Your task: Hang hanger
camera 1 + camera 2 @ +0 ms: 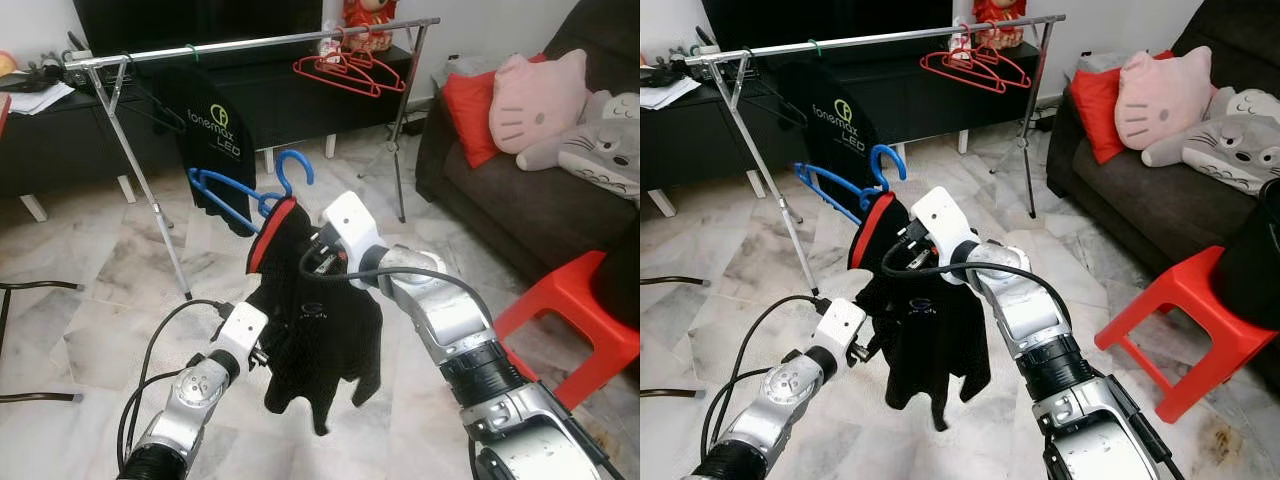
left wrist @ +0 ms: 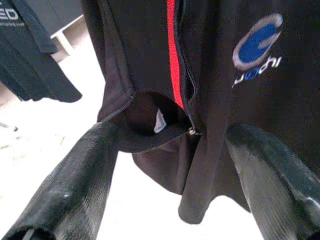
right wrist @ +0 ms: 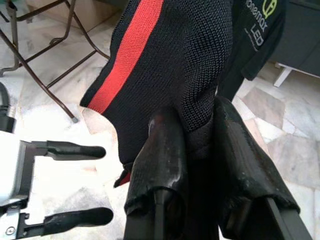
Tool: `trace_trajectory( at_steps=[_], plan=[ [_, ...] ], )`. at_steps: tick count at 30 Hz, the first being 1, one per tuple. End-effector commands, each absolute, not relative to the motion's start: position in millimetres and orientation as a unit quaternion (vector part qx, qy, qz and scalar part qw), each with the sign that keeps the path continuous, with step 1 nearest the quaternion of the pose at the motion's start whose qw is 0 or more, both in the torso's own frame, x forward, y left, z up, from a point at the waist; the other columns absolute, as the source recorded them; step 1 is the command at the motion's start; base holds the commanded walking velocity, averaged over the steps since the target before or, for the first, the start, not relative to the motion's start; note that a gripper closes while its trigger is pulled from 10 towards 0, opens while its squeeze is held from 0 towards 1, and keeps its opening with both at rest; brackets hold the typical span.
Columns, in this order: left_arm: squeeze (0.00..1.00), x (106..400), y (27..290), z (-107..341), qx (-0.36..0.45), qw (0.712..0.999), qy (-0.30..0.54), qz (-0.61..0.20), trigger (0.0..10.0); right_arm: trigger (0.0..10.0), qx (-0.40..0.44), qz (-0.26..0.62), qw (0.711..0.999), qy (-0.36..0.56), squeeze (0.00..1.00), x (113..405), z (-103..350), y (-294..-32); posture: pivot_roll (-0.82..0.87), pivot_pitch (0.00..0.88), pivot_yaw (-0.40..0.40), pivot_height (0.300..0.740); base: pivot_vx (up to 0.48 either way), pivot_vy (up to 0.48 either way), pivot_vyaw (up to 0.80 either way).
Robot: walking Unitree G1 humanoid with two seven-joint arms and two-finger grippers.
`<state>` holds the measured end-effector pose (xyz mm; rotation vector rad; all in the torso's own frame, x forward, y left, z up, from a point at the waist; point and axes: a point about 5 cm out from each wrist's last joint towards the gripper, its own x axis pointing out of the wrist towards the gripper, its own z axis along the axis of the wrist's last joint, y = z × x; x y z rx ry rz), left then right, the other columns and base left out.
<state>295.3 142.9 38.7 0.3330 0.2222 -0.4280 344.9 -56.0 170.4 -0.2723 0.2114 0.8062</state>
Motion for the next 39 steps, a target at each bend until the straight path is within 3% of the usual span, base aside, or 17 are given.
trace_trajectory(
  at_steps=[1, 30, 32, 33, 34, 35, 39],
  plan=[
    [0.0, 297.1, 142.5, 39.1, 0.175, 0.956, 0.107, -0.208, 10.0, 0.0, -0.135, 0.401, 0.903, 0.079, 0.0, 341.6, 183.0, -51.7, -0.07, 0.0, -0.066, 0.74, 0.0, 0.0, 0.0],
    [0.0, 310.2, 147.7, 47.1, 0.184, 0.97, 0.077, -0.139, 10.0, 0.0, -0.15, 0.42, 0.891, 0.088, 0.0, 332.1, 179.5, -51.4, -0.07, 0.0, -0.064, 0.74, 0.0, 0.0, 0.0],
    [0.0, 310.4, 147.6, 47.0, 0.185, 0.97, 0.077, -0.139, 9.4, 0.0, -0.151, 0.422, 0.89, 0.089, 0.0, 331.4, 179.3, -50.8, -0.07, 0.0, -0.063, 0.74, 0.0, 0.0, 0.0],
    [0.0, 310.3, 147.0, 47.0, 0.182, 0.97, 0.077, -0.141, 3.6, 0.0, -0.151, 0.423, 0.889, 0.089, 0.0, 331.0, 179.2, -50.6, -0.07, 0.0, -0.063, 0.74, 0.0, 0.0, 0.0],
    [0.0, 310.3, 146.6, 47.1, 0.181, 0.97, 0.076, -0.142, 3.6, 0.0, -0.151, 0.424, 0.889, 0.088, 0.0, 330.9, 179.2, -50.4, -0.07, 0.0, -0.063, 0.74, 0.0, 0.0, 0.0],
    [0.0, 310.3, 146.0, 47.2, 0.179, 0.97, 0.075, -0.144, 0.0, 0.0, -0.151, 0.424, 0.888, 0.088, 0.0, 330.7, 179.4, -50.2, -0.07, 0.0, -0.063, 0.74, 0.0, 0.0, 0.0],
    [0.0, 309.6, 144.0, 46.7, 0.175, 0.97, 0.075, -0.152, 0.0, 0.0, -0.151, 0.424, 0.889, 0.088, 0.0, 330.7, 179.3, -50.2, -0.07, 0.0, -0.063, 0.74, 0.0, 0.0, 0.0]
  ],
)
